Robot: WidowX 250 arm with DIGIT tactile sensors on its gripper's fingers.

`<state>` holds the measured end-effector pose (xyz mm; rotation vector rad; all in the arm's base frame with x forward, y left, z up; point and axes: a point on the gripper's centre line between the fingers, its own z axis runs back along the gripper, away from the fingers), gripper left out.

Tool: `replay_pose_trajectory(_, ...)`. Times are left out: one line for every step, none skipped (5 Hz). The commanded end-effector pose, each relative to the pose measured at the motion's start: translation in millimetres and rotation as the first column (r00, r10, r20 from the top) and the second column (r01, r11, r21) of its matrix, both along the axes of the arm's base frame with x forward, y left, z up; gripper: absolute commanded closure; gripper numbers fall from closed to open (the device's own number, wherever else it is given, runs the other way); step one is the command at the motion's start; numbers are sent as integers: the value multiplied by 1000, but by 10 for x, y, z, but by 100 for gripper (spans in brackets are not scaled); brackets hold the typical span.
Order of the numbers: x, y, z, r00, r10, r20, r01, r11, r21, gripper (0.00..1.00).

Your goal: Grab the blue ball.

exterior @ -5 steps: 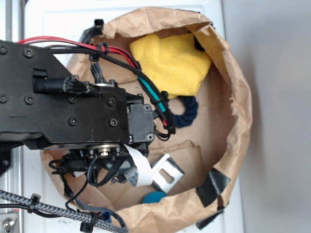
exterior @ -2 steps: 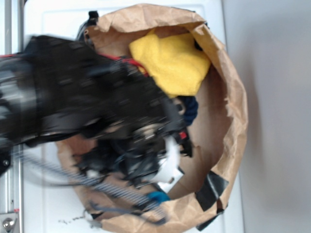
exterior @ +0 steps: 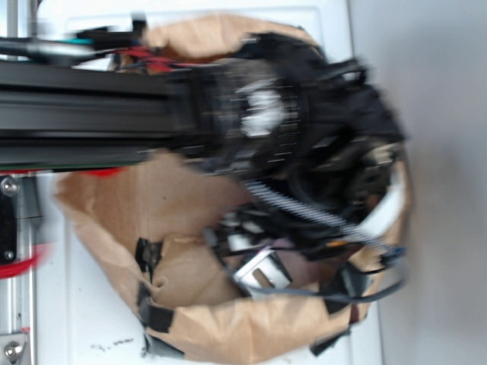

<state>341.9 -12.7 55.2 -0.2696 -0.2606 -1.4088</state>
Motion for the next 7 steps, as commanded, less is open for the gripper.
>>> replay_pose_trajectory(-189,-252,309,972,-203,119,202,979,23,0)
replay_pose_trajectory(-455,-197,428,959,-242,146,242,970,14,0)
replay_pose_trajectory(-561,-177,529,950,-257,180,261,965,2,0)
replay_pose_trajectory(-610,-327,486,942,-284,179,289,957,2,0)
replay_pose_trajectory(-691,-524,392,930,-315,191,326,945,-28,0)
replay_pose_trajectory(-835,-716,371,914,-353,202,371,927,-58,0)
replay_pose_trajectory(-919,-850,397,917,-329,225,351,935,-61,0)
